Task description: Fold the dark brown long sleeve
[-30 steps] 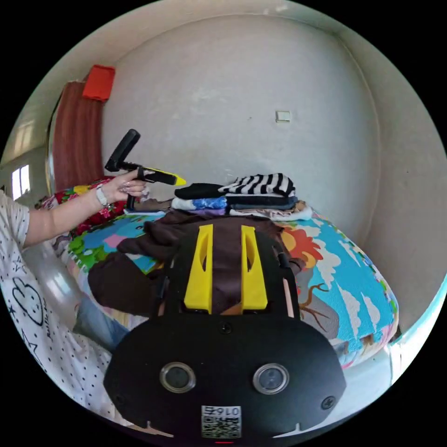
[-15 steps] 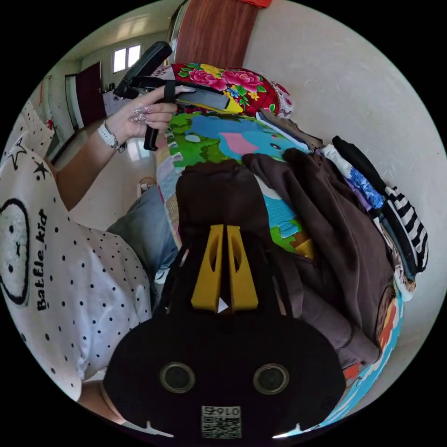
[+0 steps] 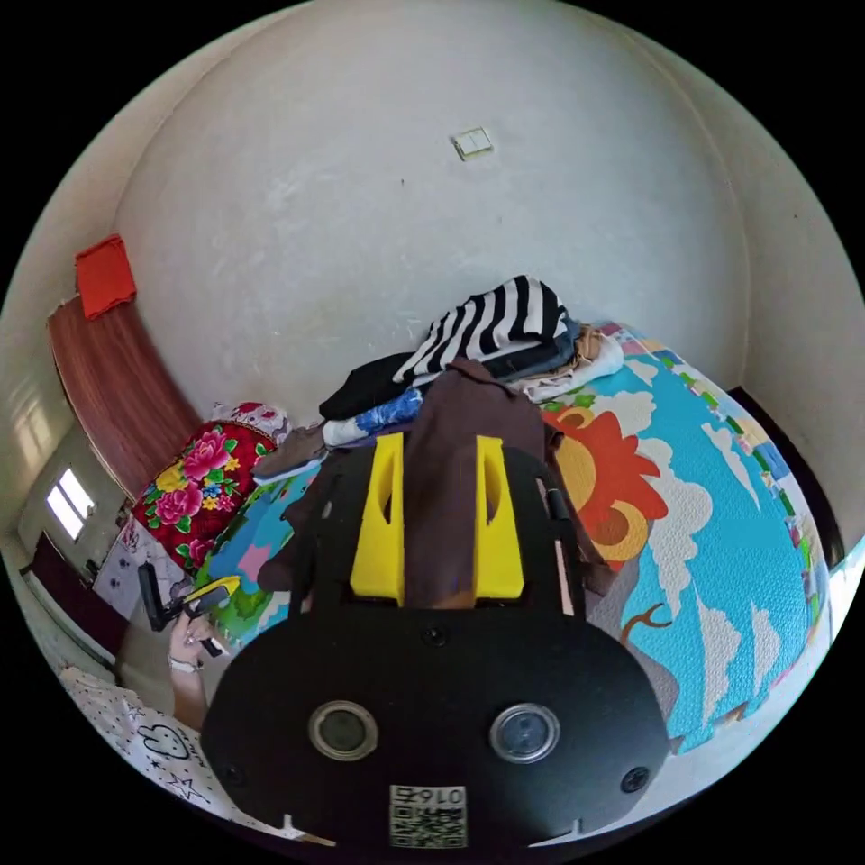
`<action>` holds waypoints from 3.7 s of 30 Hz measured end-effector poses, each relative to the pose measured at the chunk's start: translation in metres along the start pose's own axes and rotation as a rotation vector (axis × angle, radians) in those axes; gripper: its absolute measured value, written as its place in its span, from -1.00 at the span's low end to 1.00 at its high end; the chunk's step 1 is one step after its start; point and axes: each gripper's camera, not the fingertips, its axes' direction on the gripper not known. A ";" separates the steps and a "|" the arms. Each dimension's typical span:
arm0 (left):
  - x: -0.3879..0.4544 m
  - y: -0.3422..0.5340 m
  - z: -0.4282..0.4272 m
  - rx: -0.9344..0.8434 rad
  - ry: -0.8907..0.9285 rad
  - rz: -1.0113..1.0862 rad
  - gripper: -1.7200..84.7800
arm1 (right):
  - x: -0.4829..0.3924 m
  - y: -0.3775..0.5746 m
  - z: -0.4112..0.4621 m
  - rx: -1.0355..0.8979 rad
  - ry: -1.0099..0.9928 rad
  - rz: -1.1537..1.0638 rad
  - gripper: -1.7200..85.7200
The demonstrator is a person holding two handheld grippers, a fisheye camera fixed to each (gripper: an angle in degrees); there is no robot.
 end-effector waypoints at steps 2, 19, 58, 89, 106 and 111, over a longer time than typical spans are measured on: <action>-0.003 -0.002 0.011 -0.043 -0.012 0.013 -0.72 | -0.032 0.035 -0.028 0.118 0.063 -0.163 -0.72; -0.007 -0.025 -0.048 0.003 0.141 0.183 -0.89 | -0.148 0.057 0.043 -0.219 -0.037 -0.602 -0.97; -0.014 0.107 -0.079 -0.246 0.195 0.149 -0.97 | -0.193 -0.041 -0.007 -0.196 -0.054 -0.811 -0.93; 0.019 0.195 -0.089 -0.334 0.248 0.195 -0.98 | -0.457 -0.156 0.193 -0.149 -0.309 -0.953 -0.81; -0.012 0.214 -0.112 -0.120 0.252 0.097 -0.98 | -0.741 -0.103 0.626 -0.546 0.283 -1.187 -0.95; -0.035 0.208 -0.120 -0.081 0.149 -0.055 -0.98 | -0.756 -0.064 0.649 -0.451 0.385 -1.275 -0.96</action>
